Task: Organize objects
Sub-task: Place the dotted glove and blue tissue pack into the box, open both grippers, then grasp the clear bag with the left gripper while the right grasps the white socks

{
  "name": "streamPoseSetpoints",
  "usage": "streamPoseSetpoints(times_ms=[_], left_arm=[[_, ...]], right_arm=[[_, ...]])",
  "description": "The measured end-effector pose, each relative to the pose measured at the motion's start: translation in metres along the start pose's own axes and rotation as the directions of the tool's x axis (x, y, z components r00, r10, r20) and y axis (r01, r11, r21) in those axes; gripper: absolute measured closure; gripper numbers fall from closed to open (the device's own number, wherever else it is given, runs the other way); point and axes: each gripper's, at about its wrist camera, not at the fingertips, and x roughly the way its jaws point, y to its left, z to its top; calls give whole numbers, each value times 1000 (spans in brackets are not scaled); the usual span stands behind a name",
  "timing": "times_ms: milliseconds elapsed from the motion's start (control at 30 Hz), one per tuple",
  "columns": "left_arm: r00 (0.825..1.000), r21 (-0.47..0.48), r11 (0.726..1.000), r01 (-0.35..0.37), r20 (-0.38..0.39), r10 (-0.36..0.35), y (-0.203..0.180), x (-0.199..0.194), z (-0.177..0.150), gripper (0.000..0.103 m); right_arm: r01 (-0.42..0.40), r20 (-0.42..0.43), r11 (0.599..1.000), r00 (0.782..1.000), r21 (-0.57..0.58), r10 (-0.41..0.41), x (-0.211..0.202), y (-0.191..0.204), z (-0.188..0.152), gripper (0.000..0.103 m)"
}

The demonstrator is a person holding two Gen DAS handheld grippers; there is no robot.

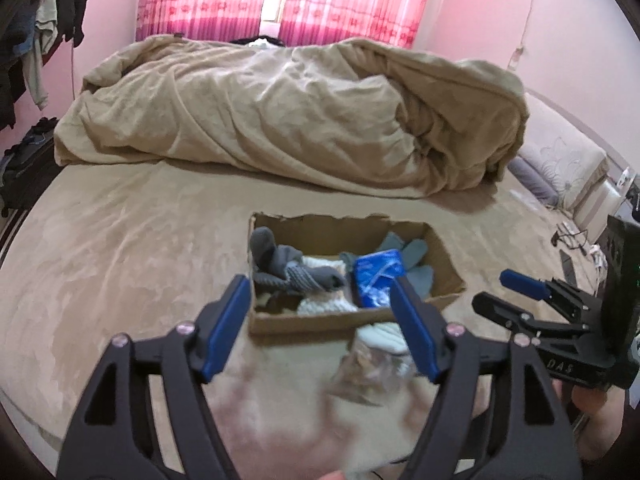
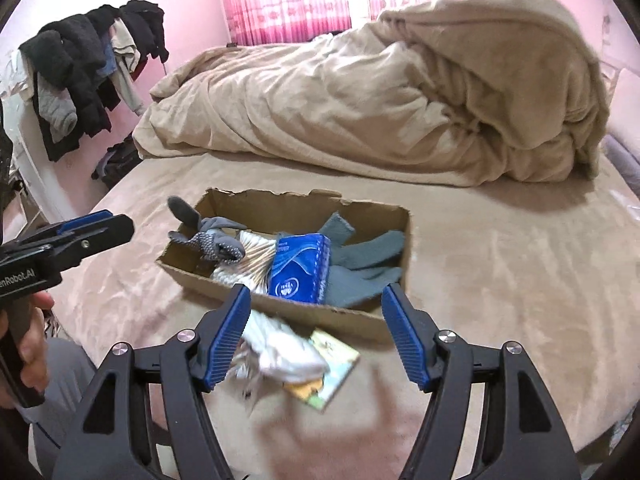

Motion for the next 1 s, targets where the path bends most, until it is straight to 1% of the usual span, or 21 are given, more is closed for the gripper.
streamPoseSetpoints(times_ms=[200, 267, 367, 467, 567, 700, 767, 833, 933, 1000], left_arm=[[999, 11, 1000, 2, 40, -3, -16, -45, -12, 28], [998, 18, 1000, -10, 56, 9, -21, -57, -19, 25], [998, 14, 1000, -19, 59, 18, -24, -66, -30, 23], [999, 11, 1000, -22, 45, 21, -26, -66, -44, 22], [1000, 16, 1000, -15, -1, 15, -29, -53, -61, 21], [998, 31, 999, -25, -60, 27, -37, -28, -82, 19], [997, 32, 999, -25, -75, 27, -39, -16, -89, 16], [996, 38, 999, -25, -88, 28, -41, -5, -95, 16], [994, 80, 996, -40, -94, 48, -47, 14, -103, 16], [993, 93, 995, -32, -109, 42, -49, 28, -107, 16]], right_arm=[[7, 42, 1000, 999, -2, -7, -42, -1, -7, 32], [13, 60, 1000, 998, -2, -13, -57, -1, -11, 32], [8, 66, 1000, 998, 0, -8, -71, -1, -18, 32], [7, 66, 1000, 998, -9, -7, -78, 1, -27, 32], [5, 43, 1000, 999, -12, -4, -75, 1, -39, 32], [-1, 0, 1000, 1000, -6, 1, -62, -4, -53, 32], [-2, -14, 1000, 1000, -2, 2, -55, -7, -59, 32], [-1, -19, 1000, 1000, -4, 1, -48, -8, -63, 32], [14, -35, 1000, 999, -14, -14, -34, -11, -70, 32], [2, -50, 1000, 999, 2, -2, -26, -16, -74, 32]])
